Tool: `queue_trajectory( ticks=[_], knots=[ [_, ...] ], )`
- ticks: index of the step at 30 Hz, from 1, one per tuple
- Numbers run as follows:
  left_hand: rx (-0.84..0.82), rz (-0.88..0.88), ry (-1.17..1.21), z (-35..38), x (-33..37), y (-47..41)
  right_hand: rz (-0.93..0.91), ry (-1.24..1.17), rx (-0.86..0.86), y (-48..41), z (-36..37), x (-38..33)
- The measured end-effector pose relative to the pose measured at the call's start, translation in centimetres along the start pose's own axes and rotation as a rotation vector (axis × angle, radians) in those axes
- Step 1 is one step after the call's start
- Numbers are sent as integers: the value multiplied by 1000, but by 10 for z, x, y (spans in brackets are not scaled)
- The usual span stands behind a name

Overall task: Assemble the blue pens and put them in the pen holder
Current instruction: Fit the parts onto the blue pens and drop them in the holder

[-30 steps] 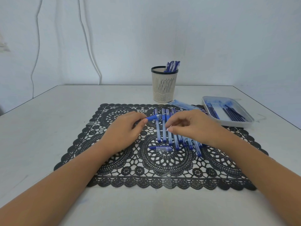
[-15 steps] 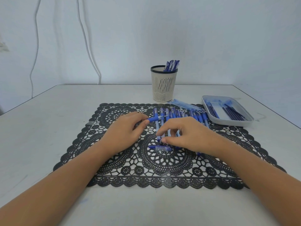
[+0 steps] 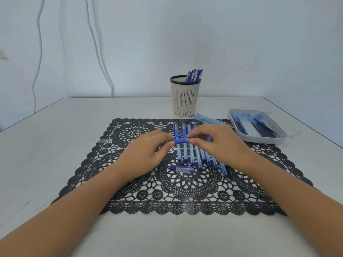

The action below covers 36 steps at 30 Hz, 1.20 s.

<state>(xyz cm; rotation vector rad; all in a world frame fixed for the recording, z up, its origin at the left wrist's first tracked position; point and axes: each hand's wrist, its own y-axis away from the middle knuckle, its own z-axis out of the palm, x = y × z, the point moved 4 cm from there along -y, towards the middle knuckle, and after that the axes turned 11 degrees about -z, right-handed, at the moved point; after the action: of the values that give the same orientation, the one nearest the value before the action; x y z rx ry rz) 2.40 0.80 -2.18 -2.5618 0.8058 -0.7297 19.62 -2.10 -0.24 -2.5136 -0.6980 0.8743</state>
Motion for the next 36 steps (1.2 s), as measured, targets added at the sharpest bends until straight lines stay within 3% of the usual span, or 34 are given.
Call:
queue_trajectory(
  ticks=[5, 10, 14, 21, 27, 32, 36],
  knots=[
    [31, -65, 15, -4, -8, -3, 127, -105, 45, -1, -23, 20],
    [70, -158, 37, -7, -16, -5, 305, -165, 354, 2, -56, 55],
    [70, -171, 41, -5, -16, -5, 384, 10, 541, 7, -63, 75],
    [56, -139, 25, -2, -14, -5, 275, 396, 322, -1, -37, 91],
    [54, -137, 14, -1, -14, -4, 335, 572, 107, -5, -31, 99],
    [56, -135, 21, -3, -11, -4, 326, 427, 253, -1, -52, 99],
    [52, -131, 18, -3, -10, -4, 534, 555, 211, 8, -68, 121]
  ],
)
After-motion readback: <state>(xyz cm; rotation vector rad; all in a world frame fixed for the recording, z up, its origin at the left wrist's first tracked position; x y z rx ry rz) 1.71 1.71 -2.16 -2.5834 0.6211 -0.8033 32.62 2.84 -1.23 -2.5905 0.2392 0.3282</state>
